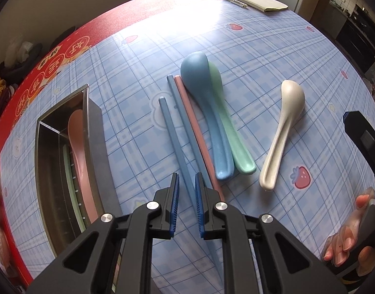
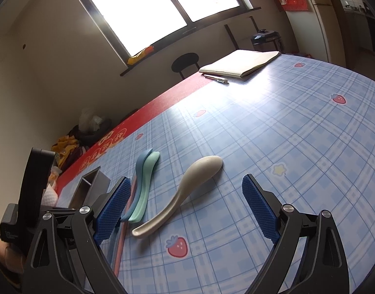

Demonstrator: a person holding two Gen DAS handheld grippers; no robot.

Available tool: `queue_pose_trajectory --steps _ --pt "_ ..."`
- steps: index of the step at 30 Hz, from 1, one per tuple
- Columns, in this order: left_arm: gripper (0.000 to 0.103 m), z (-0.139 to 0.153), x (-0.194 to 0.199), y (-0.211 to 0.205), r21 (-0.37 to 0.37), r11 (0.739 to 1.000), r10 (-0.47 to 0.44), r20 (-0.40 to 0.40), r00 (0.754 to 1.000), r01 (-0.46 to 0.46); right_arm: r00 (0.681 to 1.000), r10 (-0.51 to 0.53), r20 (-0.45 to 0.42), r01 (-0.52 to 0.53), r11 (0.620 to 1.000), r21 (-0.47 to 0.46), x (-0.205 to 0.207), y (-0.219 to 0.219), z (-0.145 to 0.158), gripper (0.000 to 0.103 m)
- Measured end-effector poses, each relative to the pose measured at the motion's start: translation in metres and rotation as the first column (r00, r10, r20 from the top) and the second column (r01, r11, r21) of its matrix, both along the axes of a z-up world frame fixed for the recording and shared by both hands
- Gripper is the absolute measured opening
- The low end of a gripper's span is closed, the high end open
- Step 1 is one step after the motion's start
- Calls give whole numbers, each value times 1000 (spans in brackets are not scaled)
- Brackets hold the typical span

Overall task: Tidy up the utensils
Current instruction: 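Lower the left gripper onto a blue chopstick and close on it, then lift the blue chopstick and carry it over the steel basket with the left gripper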

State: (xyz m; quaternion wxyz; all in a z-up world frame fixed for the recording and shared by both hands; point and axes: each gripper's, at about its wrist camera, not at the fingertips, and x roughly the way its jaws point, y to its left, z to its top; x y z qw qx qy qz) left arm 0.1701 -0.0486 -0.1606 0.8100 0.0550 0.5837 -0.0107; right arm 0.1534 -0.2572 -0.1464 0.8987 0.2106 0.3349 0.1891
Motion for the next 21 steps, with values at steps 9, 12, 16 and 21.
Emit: queue_pose_trajectory --steps 9,12,16,21 --pt "13 0 -11 -7 24 1000 -7 56 998 6 1000 -1 4 1 1000 -3 -1 1 0 89" --pt "8 0 -16 -7 15 1000 -10 83 996 9 1000 -4 2 4 1000 -1 -2 1 0 89" --pt "8 1 -18 -5 -11 1000 6 95 995 -5 1000 -8 0 8 1000 6 -2 -1 -1 89" --pt "6 16 -21 10 -114 993 47 118 992 -34 1000 -11 -5 11 1000 9 -3 -2 -1 89"
